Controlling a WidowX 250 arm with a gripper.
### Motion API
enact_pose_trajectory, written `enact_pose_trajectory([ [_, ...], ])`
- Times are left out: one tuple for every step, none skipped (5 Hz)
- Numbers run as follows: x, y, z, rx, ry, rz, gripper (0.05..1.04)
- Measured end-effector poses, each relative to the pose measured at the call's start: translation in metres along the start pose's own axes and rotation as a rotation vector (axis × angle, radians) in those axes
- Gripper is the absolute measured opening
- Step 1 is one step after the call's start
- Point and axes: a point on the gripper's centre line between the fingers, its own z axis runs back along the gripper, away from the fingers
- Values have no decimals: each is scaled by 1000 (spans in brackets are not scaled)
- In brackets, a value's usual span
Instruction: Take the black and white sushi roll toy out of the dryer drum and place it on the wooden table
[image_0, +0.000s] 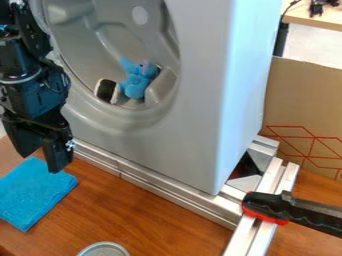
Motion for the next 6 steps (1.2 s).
enact_pose_trajectory([
  [-1, -1, -3, -6, 13, -2, 1000],
  [24, 7, 9, 9, -72, -18, 1000],
  [58, 19, 14, 17, -139, -56, 1000],
  [82, 28, 21, 29, -197, -55, 1000],
  [102, 35, 18, 36, -242, -44, 1000],
  [110, 36, 13, 34, -266, -47, 1000],
])
